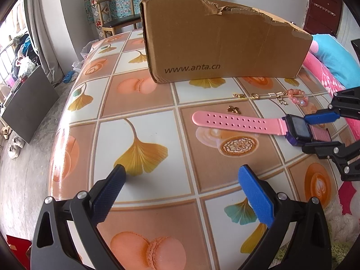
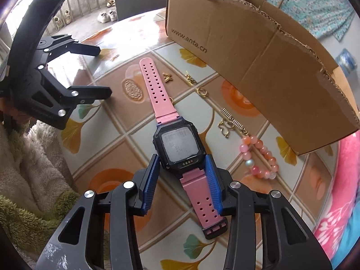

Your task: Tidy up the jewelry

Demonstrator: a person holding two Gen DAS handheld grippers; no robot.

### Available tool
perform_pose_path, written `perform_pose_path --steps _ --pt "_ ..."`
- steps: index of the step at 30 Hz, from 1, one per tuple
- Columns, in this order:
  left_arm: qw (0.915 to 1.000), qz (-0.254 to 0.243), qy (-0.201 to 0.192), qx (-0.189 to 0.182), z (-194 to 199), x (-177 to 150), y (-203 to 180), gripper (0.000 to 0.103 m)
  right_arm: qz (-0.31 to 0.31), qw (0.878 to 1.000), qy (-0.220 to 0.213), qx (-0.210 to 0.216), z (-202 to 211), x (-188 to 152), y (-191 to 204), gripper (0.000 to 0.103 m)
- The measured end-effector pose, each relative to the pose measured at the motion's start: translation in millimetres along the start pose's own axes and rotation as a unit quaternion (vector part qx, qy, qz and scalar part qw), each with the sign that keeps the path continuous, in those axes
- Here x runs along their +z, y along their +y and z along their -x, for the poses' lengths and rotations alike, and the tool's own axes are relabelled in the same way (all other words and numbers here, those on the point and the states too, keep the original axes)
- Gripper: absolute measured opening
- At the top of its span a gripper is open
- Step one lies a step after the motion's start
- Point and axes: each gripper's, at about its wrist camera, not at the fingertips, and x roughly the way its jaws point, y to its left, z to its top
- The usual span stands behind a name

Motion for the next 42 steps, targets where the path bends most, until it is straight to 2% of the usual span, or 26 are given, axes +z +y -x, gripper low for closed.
perform_pose_path --steps 6,9,13,15,18,20,26,28,38,41,42 --pt "0.9999 -0.006 -0.008 0.002 4 -3 -1 0.097 -0.032 0.998 0.001 0.045 6 -5 -17 0.037" --pt "0.9993 -0.022 -0.029 -0.007 14 -3 -6 0.097 -0.072 0.993 0.006 0.097 6 -6 -40 0.037" --pt "0.9962 -0.06 -0.06 -0.017 29 0 -19 0.096 -0.126 0.976 0.022 0.177 0 -2 -69 0.037" --pt "0.9926 -0.093 -0.075 -0.018 35 2 -31 0.094 -0.144 0.967 0.032 0.207 -3 0 -75 0.037" --pt "0.9865 -0.138 -0.087 -0.016 38 3 -50 0.09 -0.178 0.946 0.053 0.264 -13 4 -92 0.037" --pt "0.981 -0.169 -0.094 -0.014 38 5 -62 0.087 -0.187 0.938 0.063 0.285 -17 6 -98 0.037" --pt "0.9649 -0.24 -0.106 -0.006 29 13 -91 0.07 -0.174 0.933 0.082 0.304 -22 15 -102 0.037" --pt "0.9629 -0.248 -0.106 -0.008 23 19 -94 0.063 -0.171 0.932 0.085 0.31 -28 18 -100 0.037" --pt "0.9527 -0.294 -0.075 -0.015 -3 30 -109 0.041 -0.159 0.924 0.09 0.335 -40 22 -112 0.037" --pt "0.954 -0.291 -0.069 -0.023 -4 32 -111 0.029 -0.159 0.925 0.082 0.335 -40 20 -117 0.038" --pt "0.9548 -0.288 -0.067 -0.028 -4 32 -111 0.021 -0.161 0.926 0.076 0.333 -40 18 -118 0.038"
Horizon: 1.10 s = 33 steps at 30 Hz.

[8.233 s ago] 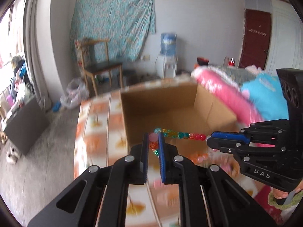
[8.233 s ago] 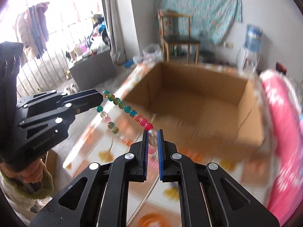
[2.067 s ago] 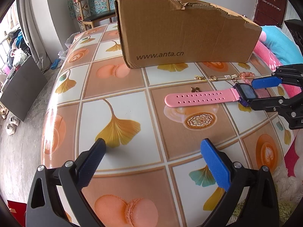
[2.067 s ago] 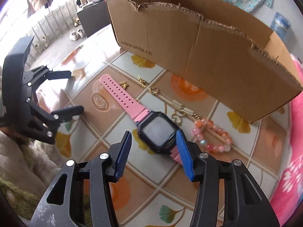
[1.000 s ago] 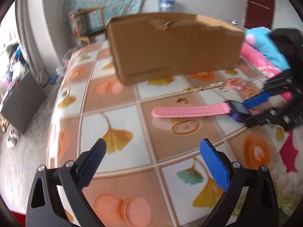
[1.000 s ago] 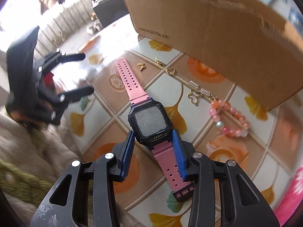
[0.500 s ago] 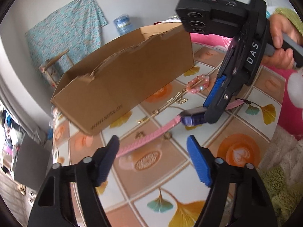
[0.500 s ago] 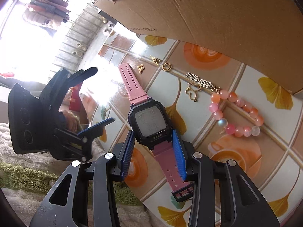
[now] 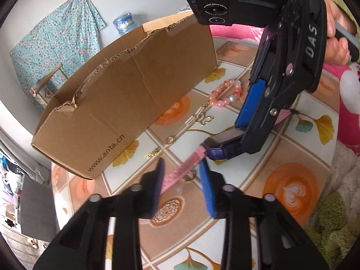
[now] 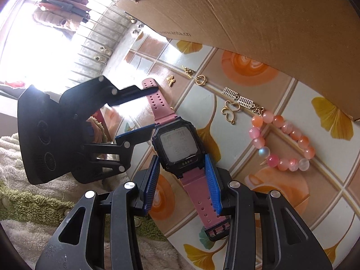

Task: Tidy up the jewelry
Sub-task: 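Grasp the watch strap end with the left gripper while the right gripper holds the watch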

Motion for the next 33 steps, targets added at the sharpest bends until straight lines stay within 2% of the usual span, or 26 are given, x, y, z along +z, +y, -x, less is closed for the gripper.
perform_pose_path --steps 4,8,13,16,21,23,24,25,31,33 --pt "0.9998 0.014 0.006 -0.012 3 1 -1 0.01 0.013 0.999 -0.028 -0.018 2 -12 5 0.038" --pt "0.9987 0.038 0.011 -0.033 10 1 0 0.007 0.035 0.996 -0.061 -0.055 4 -28 17 0.04" --pt "0.9975 0.055 0.019 -0.04 15 2 0 0.006 0.068 0.985 -0.087 -0.132 5 -48 34 0.04" --pt "0.9964 0.066 0.02 -0.048 17 2 3 0.006 0.092 0.973 -0.087 -0.194 -6 -60 43 0.039" --pt "0.9939 0.088 0.019 -0.064 23 0 9 0.004 0.144 0.94 -0.093 -0.294 -20 -69 62 0.02" --pt "0.9929 0.095 0.019 -0.069 26 -2 10 0.003 0.15 0.93 -0.097 -0.322 -22 -71 65 0.006" --pt "0.992 0.1 0.02 -0.075 28 -3 12 0.003 0.152 0.927 -0.1 -0.328 -21 -72 68 0.004" --pt "0.9912 0.105 0.021 -0.078 32 -4 12 0.003 0.151 0.929 -0.107 -0.322 -18 -74 70 0.001" --pt "0.9892 0.112 0.031 -0.089 37 -14 11 0.006 0.119 0.942 -0.116 -0.291 -11 -78 69 0.001" --pt "0.989 0.113 0.041 -0.086 32 -17 10 0.007 0.116 0.941 -0.112 -0.297 -15 -77 67 0.001"
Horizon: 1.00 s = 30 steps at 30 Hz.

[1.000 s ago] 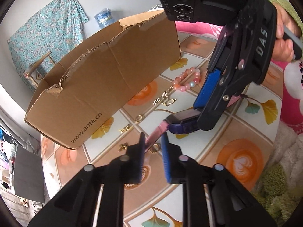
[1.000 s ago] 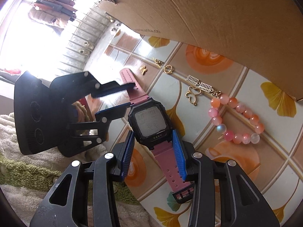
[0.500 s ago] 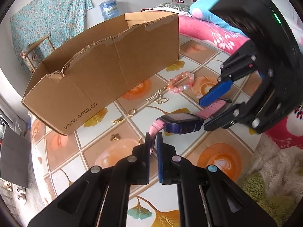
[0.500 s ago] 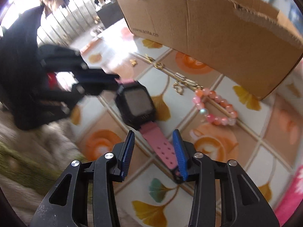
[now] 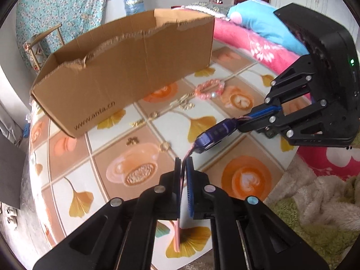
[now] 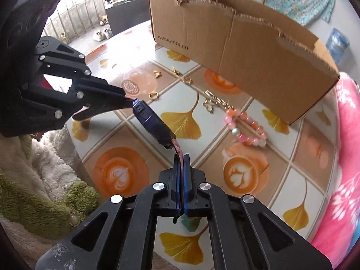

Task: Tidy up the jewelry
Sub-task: 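Grasp the watch strap end with the left gripper while the right gripper holds the watch, then carry the pink-strap watch over the box with both grippers and open both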

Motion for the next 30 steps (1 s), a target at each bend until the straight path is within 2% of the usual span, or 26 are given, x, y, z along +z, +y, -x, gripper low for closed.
perform_pose_path --steps 7,11,17,25,30 --pt "0.9999 0.002 0.015 0.006 -3 -7 8 0.011 -0.01 1.0 0.001 0.005 0 4 0 0.001" --pt "0.9993 0.019 0.032 0.011 -9 -13 16 0.011 -0.015 1.0 0.001 0.005 -3 5 -3 0.001" --pt "0.997 0.063 0.044 -0.002 -16 -13 29 0.009 -0.022 1.0 -0.002 0.004 -5 5 -4 0.001" --pt "0.9976 0.065 0.02 0.006 -6 -7 26 0.004 -0.034 0.999 -0.013 -0.014 1 7 -5 0.001" --pt "0.9974 0.07 -0.011 0.013 17 -3 26 0.003 -0.032 0.998 -0.034 -0.033 24 11 2 0.001"
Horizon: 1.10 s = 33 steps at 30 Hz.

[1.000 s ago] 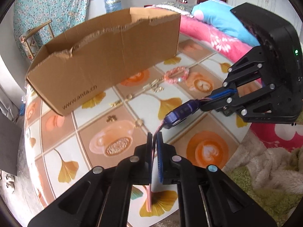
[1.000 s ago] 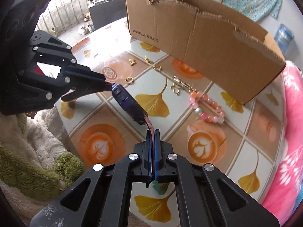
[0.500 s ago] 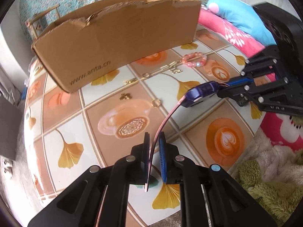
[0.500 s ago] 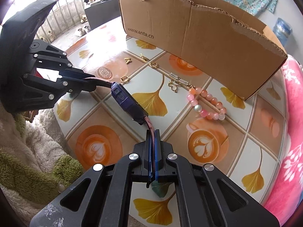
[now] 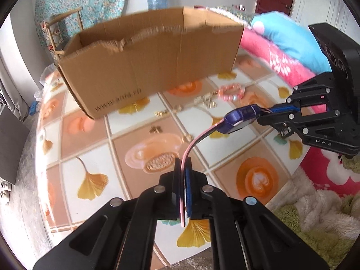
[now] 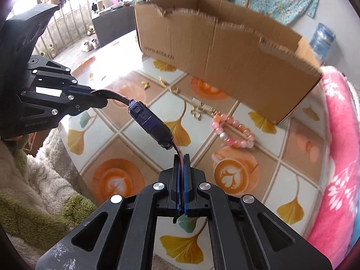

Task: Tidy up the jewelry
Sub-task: 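Carry the pink-strap watch over the box with both grippers and open both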

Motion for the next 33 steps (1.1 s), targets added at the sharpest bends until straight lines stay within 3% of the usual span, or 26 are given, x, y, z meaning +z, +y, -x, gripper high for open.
perform_pose_path --steps 4,10,14,18,23,27,31,33 --pt "0.9988 -0.006 -0.047 0.012 30 14 0 0.003 0.02 0.999 -0.038 -0.028 33 19 5 0.001" --pt "0.987 -0.045 -0.145 0.051 83 69 14 0.003 0.06 0.989 -0.116 -0.066 82 72 -10 0.001" --pt "0.9836 -0.056 -0.161 0.06 80 112 35 0.003 0.073 0.989 -0.116 -0.061 77 119 -40 0.001" --pt "0.9901 -0.053 -0.118 0.054 48 158 68 0.003 0.063 0.996 -0.058 -0.027 43 161 -80 0.001" --pt "0.9988 -0.047 0.0 0.017 -28 205 104 0.003 0.037 0.997 0.062 0.028 -32 200 -122 0.001" --pt "0.9957 -0.049 0.078 -0.002 -79 221 114 0.003 0.025 0.987 0.152 0.056 -88 217 -149 0.001" --pt "0.9886 -0.028 0.143 -0.038 -120 228 123 0.003 0.023 0.975 0.209 0.077 -126 223 -161 0.001" --pt "0.9833 -0.01 0.175 -0.05 -138 231 130 0.005 0.03 0.972 0.226 0.06 -144 228 -167 0.003"
